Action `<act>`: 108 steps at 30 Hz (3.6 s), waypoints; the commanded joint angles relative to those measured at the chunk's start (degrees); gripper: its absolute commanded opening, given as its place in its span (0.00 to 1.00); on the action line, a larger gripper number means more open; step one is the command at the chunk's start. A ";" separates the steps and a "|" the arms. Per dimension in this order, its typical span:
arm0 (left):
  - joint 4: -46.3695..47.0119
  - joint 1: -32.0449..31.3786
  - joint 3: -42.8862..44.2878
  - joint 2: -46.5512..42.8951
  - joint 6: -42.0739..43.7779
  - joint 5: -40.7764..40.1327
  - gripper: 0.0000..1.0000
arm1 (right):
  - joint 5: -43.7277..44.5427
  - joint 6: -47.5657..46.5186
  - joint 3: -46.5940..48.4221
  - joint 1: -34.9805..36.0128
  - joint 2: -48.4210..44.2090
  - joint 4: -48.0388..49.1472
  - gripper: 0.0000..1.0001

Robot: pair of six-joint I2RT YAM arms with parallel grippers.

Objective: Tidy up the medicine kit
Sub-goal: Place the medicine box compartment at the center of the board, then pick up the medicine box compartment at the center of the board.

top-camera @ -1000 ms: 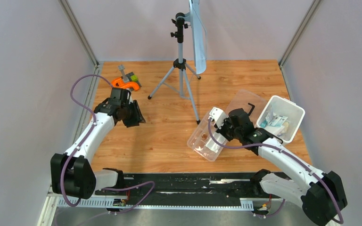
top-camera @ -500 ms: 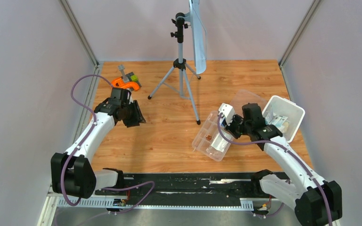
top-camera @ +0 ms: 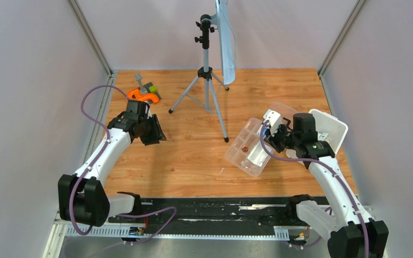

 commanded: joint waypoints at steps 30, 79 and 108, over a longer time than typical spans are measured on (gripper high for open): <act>1.53 0.44 -0.29 -1.93 0.57 -0.61 0.46 | 11.91 20.19 -2.38 7.97 6.61 16.85 0.26; 0.31 0.43 -0.80 -3.09 1.32 -1.49 0.46 | 36.95 94.23 11.81 16.56 31.08 -8.15 0.19; 0.93 0.44 -1.22 -2.99 1.49 -0.95 0.46 | 36.18 93.95 10.22 17.62 36.52 -7.29 0.24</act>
